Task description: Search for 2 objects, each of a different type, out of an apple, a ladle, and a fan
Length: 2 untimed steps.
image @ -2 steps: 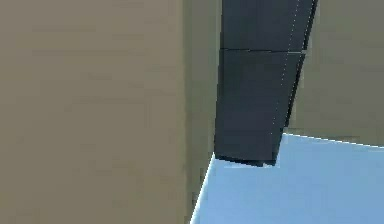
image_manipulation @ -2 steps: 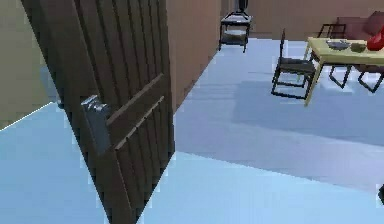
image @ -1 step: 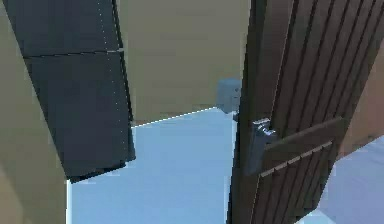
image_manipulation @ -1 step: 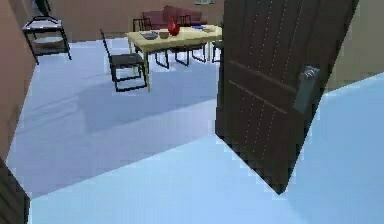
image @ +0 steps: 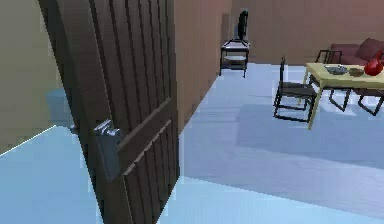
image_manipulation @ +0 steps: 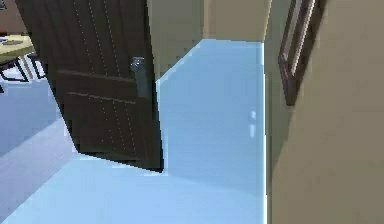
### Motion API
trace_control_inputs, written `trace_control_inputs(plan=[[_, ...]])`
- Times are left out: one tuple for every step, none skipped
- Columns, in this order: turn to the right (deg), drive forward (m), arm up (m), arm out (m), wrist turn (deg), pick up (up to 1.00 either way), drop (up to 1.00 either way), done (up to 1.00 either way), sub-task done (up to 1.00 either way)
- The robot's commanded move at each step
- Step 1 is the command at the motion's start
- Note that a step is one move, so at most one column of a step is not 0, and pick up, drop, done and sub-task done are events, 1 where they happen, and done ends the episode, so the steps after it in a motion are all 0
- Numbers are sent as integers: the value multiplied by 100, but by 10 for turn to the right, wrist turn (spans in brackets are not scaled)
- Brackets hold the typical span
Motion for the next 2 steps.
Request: trace_control_inputs(plan=[[150,0,0,0,0,0,0,0,0],[0,5,0,0,0,0,0,0,0]])
